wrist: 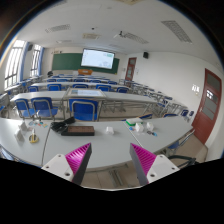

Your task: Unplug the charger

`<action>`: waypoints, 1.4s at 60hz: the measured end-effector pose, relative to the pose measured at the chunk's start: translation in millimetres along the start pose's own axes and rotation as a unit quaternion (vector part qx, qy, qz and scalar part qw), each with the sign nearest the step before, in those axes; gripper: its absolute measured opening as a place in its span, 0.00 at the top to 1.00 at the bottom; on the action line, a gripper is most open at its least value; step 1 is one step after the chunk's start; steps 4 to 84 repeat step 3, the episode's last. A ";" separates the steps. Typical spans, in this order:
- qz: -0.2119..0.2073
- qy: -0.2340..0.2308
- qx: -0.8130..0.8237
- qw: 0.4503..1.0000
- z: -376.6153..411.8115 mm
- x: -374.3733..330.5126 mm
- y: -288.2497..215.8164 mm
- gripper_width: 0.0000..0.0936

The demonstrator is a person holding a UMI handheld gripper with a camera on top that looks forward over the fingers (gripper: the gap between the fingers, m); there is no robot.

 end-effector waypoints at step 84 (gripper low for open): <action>-0.005 0.001 0.001 1.000 -1.1 -1.9 -1.9 0.17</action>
Point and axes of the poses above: the point between the fingertips, and its own axes, seen from behind it with the camera up: z to the left, y down, x forward, the way the camera looks, the point moved 8 cm from there along -x, backward, against the way the camera looks, and after that the axes turned 4 degrees about -z, right-handed, at the moved point
